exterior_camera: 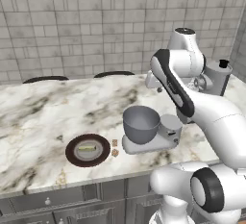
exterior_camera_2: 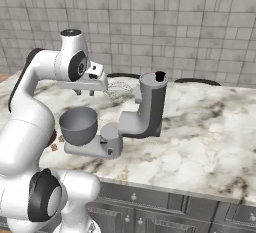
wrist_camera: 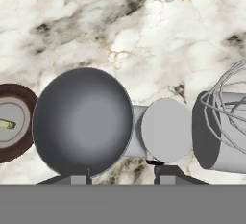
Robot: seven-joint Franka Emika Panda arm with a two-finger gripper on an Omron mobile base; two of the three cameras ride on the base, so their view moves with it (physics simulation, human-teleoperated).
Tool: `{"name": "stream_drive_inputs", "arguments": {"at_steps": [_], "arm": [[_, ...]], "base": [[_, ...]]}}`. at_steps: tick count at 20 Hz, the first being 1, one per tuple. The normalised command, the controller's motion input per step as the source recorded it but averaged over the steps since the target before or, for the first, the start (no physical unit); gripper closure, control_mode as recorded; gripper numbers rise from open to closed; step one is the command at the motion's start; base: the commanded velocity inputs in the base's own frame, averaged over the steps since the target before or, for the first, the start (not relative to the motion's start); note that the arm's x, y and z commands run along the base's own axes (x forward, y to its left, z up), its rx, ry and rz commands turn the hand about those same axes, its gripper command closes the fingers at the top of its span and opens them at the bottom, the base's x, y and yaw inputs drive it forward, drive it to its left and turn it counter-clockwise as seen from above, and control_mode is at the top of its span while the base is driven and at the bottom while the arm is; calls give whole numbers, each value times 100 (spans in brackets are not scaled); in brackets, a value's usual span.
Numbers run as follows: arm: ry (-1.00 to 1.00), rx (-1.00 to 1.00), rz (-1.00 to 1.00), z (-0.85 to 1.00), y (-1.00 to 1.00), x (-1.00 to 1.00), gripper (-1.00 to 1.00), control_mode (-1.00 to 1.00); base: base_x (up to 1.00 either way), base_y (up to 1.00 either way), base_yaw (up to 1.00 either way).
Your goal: Add butter and sugar cubes to the stand mixer bowl and then turn on the stand mixer to begin making frosting.
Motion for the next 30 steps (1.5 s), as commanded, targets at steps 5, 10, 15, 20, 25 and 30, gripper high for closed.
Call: {"name": "stream_drive_inputs", "arguments": {"at_steps": [5, 10, 15, 20, 25, 30], "arm": [[0, 0, 0, 0, 0, 0, -100, 100], [0, 0, 0, 0, 0, 0, -100, 100], [0, 0, 0, 0, 0, 0, -100, 100], [0, 0, 0, 0, 0, 0, -100, 100], [0, 0, 0, 0, 0, 0, -100, 100], [0, 0, 0, 0, 0, 0, -100, 100]], "base": [[0, 7, 0], [0, 47, 0], [0, 47, 0], [0, 41, -1], [0, 39, -2], [0, 38, -2]]}}
